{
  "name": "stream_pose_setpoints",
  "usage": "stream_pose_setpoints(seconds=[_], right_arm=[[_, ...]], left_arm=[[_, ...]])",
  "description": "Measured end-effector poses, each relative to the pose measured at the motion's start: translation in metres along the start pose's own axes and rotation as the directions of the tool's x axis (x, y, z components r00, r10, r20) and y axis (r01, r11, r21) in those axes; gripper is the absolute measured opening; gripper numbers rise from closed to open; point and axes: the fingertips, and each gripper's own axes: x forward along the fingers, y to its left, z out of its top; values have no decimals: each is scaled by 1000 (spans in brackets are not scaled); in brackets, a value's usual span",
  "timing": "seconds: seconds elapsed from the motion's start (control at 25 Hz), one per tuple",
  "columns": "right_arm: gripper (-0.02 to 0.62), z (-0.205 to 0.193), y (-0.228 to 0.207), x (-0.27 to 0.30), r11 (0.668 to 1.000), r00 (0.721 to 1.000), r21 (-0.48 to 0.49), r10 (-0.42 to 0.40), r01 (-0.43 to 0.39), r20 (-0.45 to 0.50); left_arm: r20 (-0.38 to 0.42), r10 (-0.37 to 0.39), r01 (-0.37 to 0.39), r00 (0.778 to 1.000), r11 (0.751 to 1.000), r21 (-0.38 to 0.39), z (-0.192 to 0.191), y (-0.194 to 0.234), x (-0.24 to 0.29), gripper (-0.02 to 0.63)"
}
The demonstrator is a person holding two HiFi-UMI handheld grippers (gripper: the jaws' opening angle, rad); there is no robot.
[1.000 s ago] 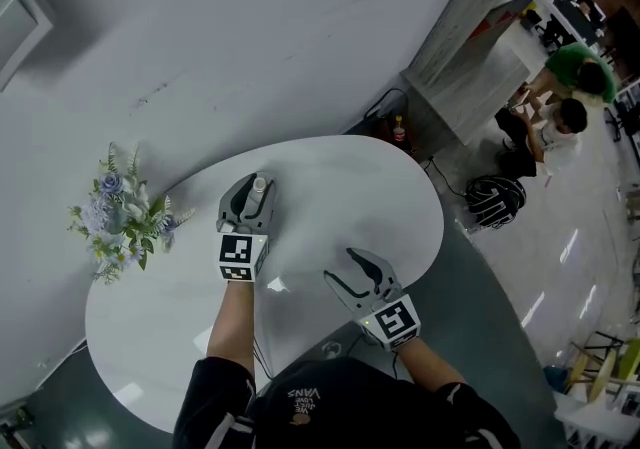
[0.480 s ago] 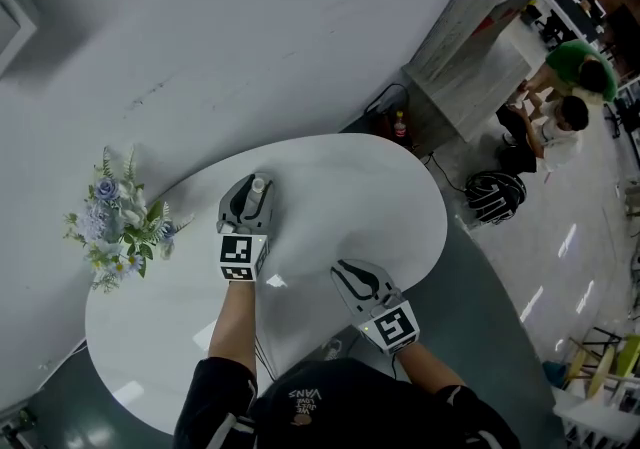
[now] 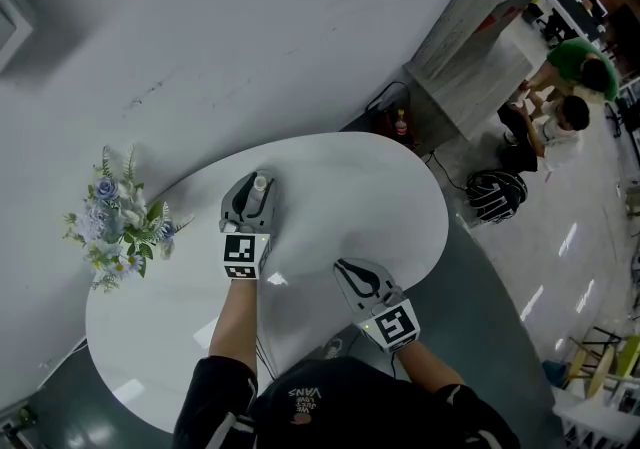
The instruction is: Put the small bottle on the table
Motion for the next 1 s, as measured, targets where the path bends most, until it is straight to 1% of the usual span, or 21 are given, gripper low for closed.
stream_pose_setpoints(seconds=[0.12,0.24,0.32,0.44,0.52,0.6,0.72,0.8,0.88,1.0], right_arm=[[57,2,1,-2,1000,1000,10,-1,1,-6],[57,4,3,-6,1000,1000,20,-3,3,-12],[57,6,4,-8,1000,1000,8,0,0,-5],[57,7,5,-11,1000,1000,-9,4,-4,11],[57,7,7,-13,1000,1000,11,0,0,4],[57,6,9,-16,1000,1000,18,-4,4,2],[57,7,12,-21,1000,1000,-5,-3,3,26],[57,5,16,-25,1000,1000,18,-8,8,21],[57,5,19,-30,999,1000,36,-14,13,15],[57,8,24,-37,1000,999,12,-13,13,36]], left_arm=[[8,-2,2,1000,1000,-3,1,0,-1,160],[17,-25,26,1000,999,-21,2,-4,-3,160],[12,-28,29,1000,999,-36,1,-5,-5,170],[5,-12,12,1000,999,-45,-1,-6,-12,207],[8,-4,5,1000,999,-42,0,-7,-17,227],[12,-3,3,1000,999,-41,3,-8,-24,229],[15,-2,2,1000,999,-34,8,-13,-36,229],[5,-8,8,1000,999,-35,10,-19,-46,229],[20,-10,10,1000,1000,-28,15,-24,-54,229],[51,-3,3,999,1000,-1,23,-28,-67,229]])
